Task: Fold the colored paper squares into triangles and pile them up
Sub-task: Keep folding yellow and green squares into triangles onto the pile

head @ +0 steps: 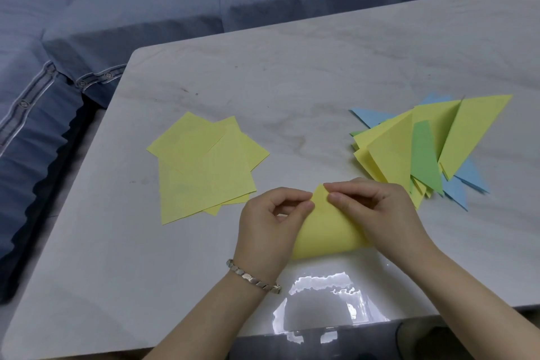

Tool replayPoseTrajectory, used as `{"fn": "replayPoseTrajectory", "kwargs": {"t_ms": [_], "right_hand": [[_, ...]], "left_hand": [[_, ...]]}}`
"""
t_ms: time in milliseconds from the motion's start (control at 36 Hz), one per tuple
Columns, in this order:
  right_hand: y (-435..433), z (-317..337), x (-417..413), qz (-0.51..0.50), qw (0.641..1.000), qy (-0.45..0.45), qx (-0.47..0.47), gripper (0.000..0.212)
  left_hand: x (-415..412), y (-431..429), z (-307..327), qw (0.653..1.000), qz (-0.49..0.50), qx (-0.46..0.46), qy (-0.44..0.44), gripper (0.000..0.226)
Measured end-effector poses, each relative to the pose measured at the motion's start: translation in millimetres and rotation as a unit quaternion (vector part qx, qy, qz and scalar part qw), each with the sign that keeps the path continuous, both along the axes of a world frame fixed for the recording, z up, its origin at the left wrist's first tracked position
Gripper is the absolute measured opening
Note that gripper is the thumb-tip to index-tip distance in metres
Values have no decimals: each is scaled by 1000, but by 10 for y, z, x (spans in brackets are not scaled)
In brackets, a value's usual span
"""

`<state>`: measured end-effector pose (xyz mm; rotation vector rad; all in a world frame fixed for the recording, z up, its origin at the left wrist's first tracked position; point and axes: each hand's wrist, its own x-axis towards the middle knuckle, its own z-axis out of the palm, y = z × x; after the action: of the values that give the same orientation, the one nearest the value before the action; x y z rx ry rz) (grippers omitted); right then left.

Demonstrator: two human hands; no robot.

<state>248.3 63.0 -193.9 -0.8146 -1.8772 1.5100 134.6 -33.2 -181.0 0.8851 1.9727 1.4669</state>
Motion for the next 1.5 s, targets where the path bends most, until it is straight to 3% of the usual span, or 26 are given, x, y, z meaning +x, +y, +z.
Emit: {"fn": "replayPoseTrajectory", "kwargs": {"t_ms": [139,250,361,417,472,528,667,833,1222,1361,1500], "right_hand": [[95,32,-20,29,998,-17,57,33],[167,79,-63,69,989,-40,128,34],[258,71,-118,47,984,-73,157,20],[285,23,-156,17,966,-96,240,4],[282,-101,-201,-1,924,-123,363,16],[248,-270,-213,22,902,-145,407,30],[72,-617,-115,129,869,-221,423,37],[-110,-782,62,143,872,-186,430,38],[307,-755,182,-59,862,-260,431,42],[308,-827,130,-99,871,-261,404,45],[152,-881,118,-92,850,-268,444,42]], "left_hand": [[-103,100,71,999,-20,-16,-48,27],[-211,207,133,995,-86,-52,1,20],[-290,302,118,991,-102,-71,52,19],[-319,361,55,992,-89,-77,53,23],[-354,430,-48,993,-66,-89,48,21],[-403,500,-166,992,-43,-112,50,19],[-515,573,-409,984,-21,-157,83,15],[-540,528,-521,975,-31,-161,152,8],[-557,494,-558,979,-30,-147,137,10],[-557,491,-563,980,-25,-142,140,10],[-558,487,-567,979,-24,-143,142,10]]}}
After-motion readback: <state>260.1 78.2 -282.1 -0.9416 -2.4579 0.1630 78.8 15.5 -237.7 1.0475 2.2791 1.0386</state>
